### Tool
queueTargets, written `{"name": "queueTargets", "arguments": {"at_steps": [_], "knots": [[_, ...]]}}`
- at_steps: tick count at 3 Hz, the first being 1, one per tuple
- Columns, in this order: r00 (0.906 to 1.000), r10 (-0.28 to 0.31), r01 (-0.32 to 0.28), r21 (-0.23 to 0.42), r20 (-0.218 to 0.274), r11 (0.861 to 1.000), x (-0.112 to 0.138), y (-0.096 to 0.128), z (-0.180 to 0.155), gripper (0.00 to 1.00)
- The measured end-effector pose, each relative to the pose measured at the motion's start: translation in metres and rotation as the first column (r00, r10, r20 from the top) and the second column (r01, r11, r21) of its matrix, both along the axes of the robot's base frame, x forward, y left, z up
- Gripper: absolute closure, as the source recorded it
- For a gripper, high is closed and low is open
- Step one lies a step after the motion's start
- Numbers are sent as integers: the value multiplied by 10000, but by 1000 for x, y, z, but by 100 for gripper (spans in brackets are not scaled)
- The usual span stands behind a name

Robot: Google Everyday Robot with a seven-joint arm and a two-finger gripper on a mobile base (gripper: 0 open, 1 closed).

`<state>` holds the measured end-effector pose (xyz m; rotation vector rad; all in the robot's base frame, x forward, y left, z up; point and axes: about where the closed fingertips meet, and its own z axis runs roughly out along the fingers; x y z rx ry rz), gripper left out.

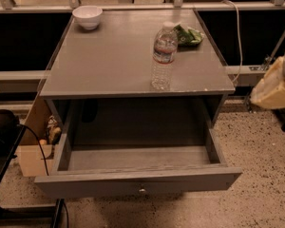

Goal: Close top drawer

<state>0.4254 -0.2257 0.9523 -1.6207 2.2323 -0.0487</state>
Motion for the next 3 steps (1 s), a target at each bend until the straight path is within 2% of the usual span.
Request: {"name": "queueTargets", "arguments": {"at_steps": [1,2,3], "knots": [[9983,-435,401,877,378,9953,-15,-4,-33,100],[9930,-883,707,2056,779,9761,-36,1,-72,100],[9860,-1389,1093,2708,926,9564,-36,4,-83,100]]}}
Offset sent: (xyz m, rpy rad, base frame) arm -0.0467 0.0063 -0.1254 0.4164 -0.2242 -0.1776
